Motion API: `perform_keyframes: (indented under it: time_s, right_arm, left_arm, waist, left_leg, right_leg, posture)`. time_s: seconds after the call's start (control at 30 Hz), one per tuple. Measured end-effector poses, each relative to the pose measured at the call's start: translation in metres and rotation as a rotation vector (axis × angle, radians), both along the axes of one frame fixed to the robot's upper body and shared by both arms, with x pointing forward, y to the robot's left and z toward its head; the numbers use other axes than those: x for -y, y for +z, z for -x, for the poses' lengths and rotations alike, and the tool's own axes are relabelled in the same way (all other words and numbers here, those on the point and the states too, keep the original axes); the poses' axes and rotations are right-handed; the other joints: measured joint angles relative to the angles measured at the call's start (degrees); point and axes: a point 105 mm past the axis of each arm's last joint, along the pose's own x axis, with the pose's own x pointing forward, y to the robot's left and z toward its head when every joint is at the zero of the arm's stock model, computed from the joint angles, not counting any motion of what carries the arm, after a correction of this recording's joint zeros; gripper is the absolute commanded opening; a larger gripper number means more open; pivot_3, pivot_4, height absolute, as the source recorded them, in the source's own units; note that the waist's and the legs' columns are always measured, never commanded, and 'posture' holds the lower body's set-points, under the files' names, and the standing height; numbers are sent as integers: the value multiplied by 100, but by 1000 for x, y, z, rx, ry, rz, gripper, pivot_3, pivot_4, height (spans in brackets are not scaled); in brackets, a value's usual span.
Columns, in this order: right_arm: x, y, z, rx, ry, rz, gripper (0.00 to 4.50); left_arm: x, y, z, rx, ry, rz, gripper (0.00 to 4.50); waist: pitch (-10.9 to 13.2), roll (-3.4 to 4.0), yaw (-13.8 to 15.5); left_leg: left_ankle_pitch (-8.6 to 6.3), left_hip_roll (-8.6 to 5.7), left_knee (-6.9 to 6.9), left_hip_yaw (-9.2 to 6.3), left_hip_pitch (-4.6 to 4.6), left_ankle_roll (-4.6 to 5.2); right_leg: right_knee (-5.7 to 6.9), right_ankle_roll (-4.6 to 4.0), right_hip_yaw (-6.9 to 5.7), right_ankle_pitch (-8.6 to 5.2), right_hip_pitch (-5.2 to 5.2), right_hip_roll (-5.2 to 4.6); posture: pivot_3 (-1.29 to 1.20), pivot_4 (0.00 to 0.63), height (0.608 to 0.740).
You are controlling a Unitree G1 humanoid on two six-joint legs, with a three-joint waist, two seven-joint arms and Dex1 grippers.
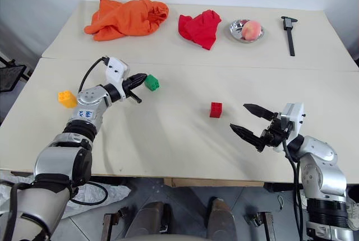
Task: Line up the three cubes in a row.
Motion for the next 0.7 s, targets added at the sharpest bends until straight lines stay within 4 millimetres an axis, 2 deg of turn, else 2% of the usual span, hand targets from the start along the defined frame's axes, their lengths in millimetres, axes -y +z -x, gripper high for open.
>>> perform_keyframes:
  time_s: [0.3,0.43,0.7]
  right_arm:
    - [0,0,0,4,-2,-2,4500]
    - [-2,1,0,9,-3,-8,4500]
    - [-7,1,0,16,12,-9,4500]
  left_arm:
    - [-14,-5,-4,-38,98,36,14]
    - [-25,-19,-4,-103,161,45,14]
    - [-28,-26,0,-120,142,62,14]
  waist:
    - [-3,0,7]
    - [-2,-1,6]
    - [-2,-1,-10]
  left_leg:
    - [0,0,4,0,9,0]
    - [0,0,3,0,6,0]
    - [0,0,3,0,3,0]
  right_leg:
    - [7,0,3,0,7,0]
    - [6,0,2,0,5,0]
    - [5,0,2,0,1,0]
  posture:
    - [0,150,740]
    - [0,150,740]
    - [0,150,740]
